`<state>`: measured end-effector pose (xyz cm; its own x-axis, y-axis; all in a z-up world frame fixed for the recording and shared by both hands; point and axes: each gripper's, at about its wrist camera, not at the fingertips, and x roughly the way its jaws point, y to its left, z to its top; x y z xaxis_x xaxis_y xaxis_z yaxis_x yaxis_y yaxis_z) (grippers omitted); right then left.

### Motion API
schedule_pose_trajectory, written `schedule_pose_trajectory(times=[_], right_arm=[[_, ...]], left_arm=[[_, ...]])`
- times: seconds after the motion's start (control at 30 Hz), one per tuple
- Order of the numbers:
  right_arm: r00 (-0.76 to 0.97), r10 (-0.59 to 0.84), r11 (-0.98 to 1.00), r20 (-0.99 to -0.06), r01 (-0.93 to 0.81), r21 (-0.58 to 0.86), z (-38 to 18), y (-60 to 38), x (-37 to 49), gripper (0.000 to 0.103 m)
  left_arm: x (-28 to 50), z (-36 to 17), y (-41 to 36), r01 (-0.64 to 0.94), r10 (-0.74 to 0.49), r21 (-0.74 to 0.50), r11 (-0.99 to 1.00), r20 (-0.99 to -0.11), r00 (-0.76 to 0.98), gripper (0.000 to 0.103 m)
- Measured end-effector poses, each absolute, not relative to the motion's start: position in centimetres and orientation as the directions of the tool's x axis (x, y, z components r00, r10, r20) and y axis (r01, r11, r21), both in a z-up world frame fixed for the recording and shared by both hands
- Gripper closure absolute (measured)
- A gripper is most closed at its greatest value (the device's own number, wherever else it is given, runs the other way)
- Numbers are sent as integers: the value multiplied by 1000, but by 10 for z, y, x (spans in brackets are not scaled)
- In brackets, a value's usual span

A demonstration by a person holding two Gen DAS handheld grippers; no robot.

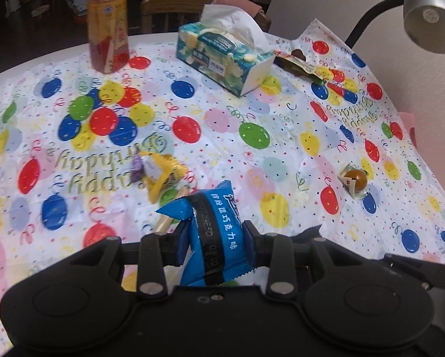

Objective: Organize snacks

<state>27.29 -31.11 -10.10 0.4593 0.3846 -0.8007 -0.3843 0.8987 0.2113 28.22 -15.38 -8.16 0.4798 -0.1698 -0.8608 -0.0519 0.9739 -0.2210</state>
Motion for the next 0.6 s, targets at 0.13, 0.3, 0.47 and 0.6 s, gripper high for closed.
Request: schedule_pose_trajectory(times=[0.13,0.3,0.47,0.6], right_arm=[[473,397,891,-786,-403,207,-83,-298,263,73],[479,416,878,-773,-432,205,-65,-275,251,73],[478,435,861,-763,-469,197,-50,-244,238,73],[466,459,840,-756,-505,198,-40,-216,228,73]], left_arm=[[264,-68,-139,-38,-177,-226,973,-846,504,68],[243,-52,-112,-46,-178,-238,970,-830,529,68],[221,-41,-79,-68,-164,-239,969,-819,550,68],[203,-33,-48,-102,-141,-238,966,-813,565,68]])
